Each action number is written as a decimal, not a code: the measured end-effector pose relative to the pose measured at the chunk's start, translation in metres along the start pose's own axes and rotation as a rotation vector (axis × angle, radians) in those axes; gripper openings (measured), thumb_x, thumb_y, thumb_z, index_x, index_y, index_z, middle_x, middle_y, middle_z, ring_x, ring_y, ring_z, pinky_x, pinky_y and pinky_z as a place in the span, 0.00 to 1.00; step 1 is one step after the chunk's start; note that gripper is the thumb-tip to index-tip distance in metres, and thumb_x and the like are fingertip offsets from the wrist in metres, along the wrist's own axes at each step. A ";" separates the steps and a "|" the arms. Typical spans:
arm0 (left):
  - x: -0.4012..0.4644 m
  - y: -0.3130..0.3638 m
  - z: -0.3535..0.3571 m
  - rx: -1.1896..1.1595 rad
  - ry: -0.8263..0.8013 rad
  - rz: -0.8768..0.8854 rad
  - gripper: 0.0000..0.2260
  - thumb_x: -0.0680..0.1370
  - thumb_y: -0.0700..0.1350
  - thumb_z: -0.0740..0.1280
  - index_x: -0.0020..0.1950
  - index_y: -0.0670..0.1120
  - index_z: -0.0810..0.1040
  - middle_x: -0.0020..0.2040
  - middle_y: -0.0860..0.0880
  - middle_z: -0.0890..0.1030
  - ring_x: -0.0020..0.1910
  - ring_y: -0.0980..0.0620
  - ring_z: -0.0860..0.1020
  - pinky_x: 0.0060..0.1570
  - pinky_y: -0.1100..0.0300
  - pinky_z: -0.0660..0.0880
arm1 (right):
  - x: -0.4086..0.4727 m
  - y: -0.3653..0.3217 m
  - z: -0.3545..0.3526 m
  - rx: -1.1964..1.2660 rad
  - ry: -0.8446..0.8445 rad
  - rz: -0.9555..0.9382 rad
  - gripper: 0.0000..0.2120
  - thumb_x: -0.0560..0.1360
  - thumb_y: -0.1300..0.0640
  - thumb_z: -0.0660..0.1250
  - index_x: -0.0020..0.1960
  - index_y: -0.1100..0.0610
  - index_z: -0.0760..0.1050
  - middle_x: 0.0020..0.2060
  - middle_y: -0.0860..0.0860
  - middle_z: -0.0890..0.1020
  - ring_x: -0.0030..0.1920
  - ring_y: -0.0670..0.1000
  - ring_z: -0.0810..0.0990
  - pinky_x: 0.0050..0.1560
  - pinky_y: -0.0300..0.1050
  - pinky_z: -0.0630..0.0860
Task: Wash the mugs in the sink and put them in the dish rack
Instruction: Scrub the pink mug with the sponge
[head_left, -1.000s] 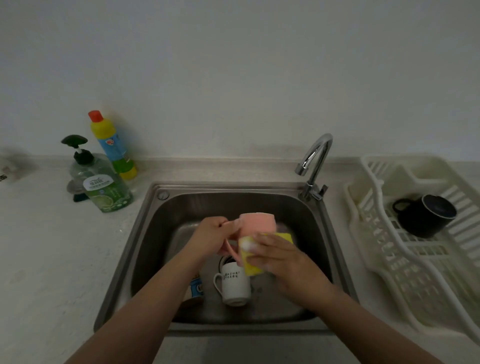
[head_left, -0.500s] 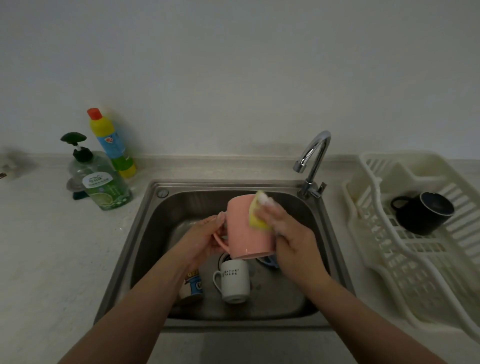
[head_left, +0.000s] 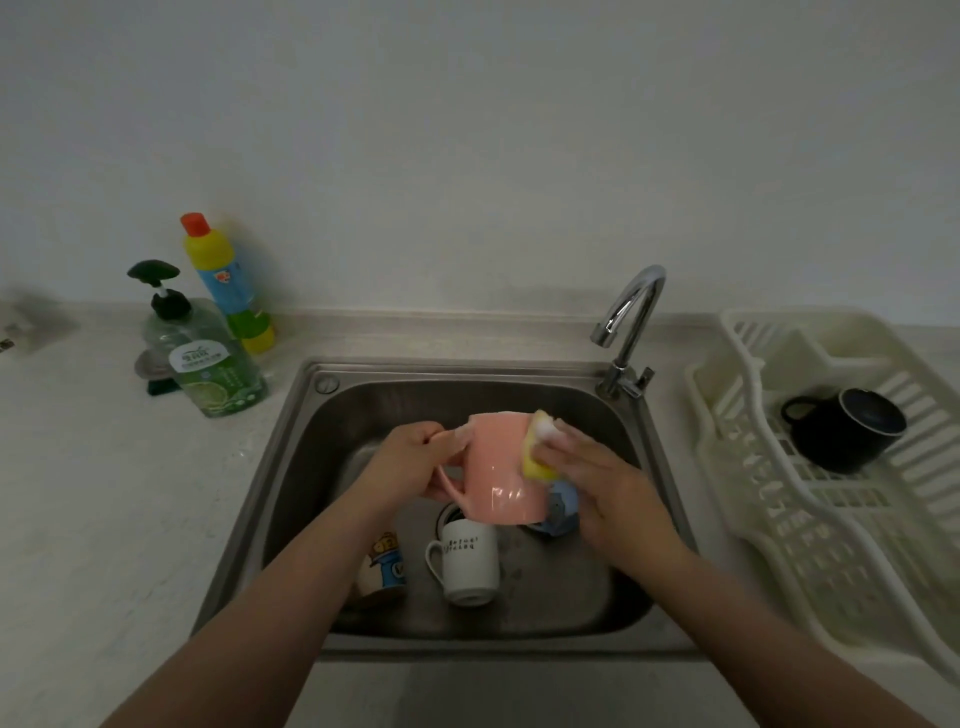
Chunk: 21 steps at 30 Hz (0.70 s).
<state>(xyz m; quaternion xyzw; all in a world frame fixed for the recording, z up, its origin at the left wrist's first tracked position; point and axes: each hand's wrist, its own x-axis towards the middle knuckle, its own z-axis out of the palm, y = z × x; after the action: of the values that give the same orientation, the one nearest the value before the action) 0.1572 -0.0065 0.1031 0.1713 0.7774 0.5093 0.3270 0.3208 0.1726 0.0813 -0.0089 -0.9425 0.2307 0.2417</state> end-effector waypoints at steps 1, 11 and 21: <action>0.001 -0.002 0.000 -0.021 -0.026 -0.005 0.17 0.81 0.53 0.63 0.51 0.38 0.77 0.48 0.44 0.85 0.39 0.45 0.84 0.39 0.58 0.80 | 0.005 -0.007 0.001 0.030 0.036 0.072 0.23 0.76 0.64 0.60 0.70 0.54 0.70 0.70 0.49 0.69 0.73 0.46 0.63 0.67 0.59 0.70; 0.002 -0.017 -0.004 -0.323 -0.152 -0.063 0.23 0.77 0.57 0.65 0.58 0.37 0.76 0.49 0.43 0.83 0.42 0.45 0.82 0.52 0.45 0.77 | 0.014 -0.036 0.008 0.300 0.087 0.186 0.22 0.76 0.61 0.56 0.68 0.54 0.73 0.71 0.44 0.68 0.73 0.45 0.65 0.72 0.45 0.64; 0.003 -0.007 0.005 -0.042 -0.047 -0.042 0.20 0.81 0.53 0.63 0.55 0.35 0.77 0.44 0.44 0.85 0.34 0.51 0.83 0.34 0.63 0.78 | 0.025 -0.041 0.015 -0.090 -0.052 -0.117 0.25 0.62 0.66 0.77 0.59 0.58 0.81 0.62 0.53 0.80 0.66 0.51 0.75 0.63 0.51 0.76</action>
<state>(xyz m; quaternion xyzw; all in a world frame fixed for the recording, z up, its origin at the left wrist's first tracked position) 0.1588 -0.0050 0.0942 0.1596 0.7621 0.5145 0.3593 0.2954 0.1329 0.0986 0.0414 -0.9567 0.1736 0.2298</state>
